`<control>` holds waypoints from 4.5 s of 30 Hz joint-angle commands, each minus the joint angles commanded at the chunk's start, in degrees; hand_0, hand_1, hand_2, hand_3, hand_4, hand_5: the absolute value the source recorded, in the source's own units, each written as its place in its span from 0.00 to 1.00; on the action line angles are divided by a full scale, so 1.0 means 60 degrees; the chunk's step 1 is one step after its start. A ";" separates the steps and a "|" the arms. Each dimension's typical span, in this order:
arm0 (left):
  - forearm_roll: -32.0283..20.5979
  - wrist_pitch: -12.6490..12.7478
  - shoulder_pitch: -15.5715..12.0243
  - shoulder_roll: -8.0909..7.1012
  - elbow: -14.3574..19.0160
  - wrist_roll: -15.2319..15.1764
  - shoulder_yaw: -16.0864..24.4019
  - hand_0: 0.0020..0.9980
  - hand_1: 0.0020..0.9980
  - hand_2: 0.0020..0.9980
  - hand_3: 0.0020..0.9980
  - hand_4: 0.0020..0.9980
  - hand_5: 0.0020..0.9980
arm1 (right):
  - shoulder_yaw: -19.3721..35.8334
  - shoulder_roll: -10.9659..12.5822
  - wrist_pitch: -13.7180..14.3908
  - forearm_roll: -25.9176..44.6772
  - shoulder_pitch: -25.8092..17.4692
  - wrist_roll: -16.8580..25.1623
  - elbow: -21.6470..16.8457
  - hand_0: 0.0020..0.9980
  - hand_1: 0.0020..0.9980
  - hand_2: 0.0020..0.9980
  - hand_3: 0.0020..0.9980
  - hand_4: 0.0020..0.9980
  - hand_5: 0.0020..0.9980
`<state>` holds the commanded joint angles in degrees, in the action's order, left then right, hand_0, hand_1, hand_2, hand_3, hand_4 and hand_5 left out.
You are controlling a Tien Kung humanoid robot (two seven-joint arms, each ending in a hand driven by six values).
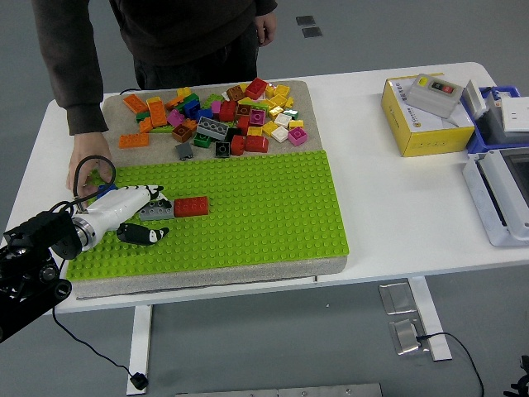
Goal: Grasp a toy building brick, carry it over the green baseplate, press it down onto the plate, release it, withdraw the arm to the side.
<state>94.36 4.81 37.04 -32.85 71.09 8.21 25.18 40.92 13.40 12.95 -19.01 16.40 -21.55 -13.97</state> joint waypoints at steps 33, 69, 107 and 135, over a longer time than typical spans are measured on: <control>0.0014 0.0243 0.0154 0.0296 -0.0244 -0.0489 0.0027 1.00 1.00 1.00 0.70 0.68 0.39 | 0.0036 -0.0032 -0.0033 -0.0028 0.0007 0.0010 -0.0001 0.64 0.61 0.65 0.75 0.59 1.00; 0.0761 0.0559 0.0065 0.0044 -0.0819 -0.0590 -0.0045 1.00 1.00 1.00 0.68 0.68 0.40 | 0.0082 -0.0017 -0.0045 -0.0058 -0.0046 -0.0009 -0.0006 0.65 0.61 0.65 0.75 0.60 1.00; 0.0876 0.0673 0.0069 -0.0050 -0.0579 -0.0582 0.0147 1.00 1.00 1.00 0.67 0.67 0.42 | 0.0068 -0.0003 -0.0057 -0.0016 -0.0022 0.0002 -0.0007 0.65 0.60 0.65 0.75 0.60 1.00; 0.0884 0.0846 -0.0238 0.0252 -0.1081 -0.0676 0.0242 1.00 1.00 1.00 0.67 0.66 0.42 | 0.0021 -0.0055 -0.0060 0.0061 -0.0034 0.0036 -0.0003 0.65 0.60 0.66 0.75 0.60 1.00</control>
<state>99.66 9.89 35.61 -31.34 64.61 4.16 26.63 41.05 13.07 12.59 -18.65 16.20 -21.34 -13.99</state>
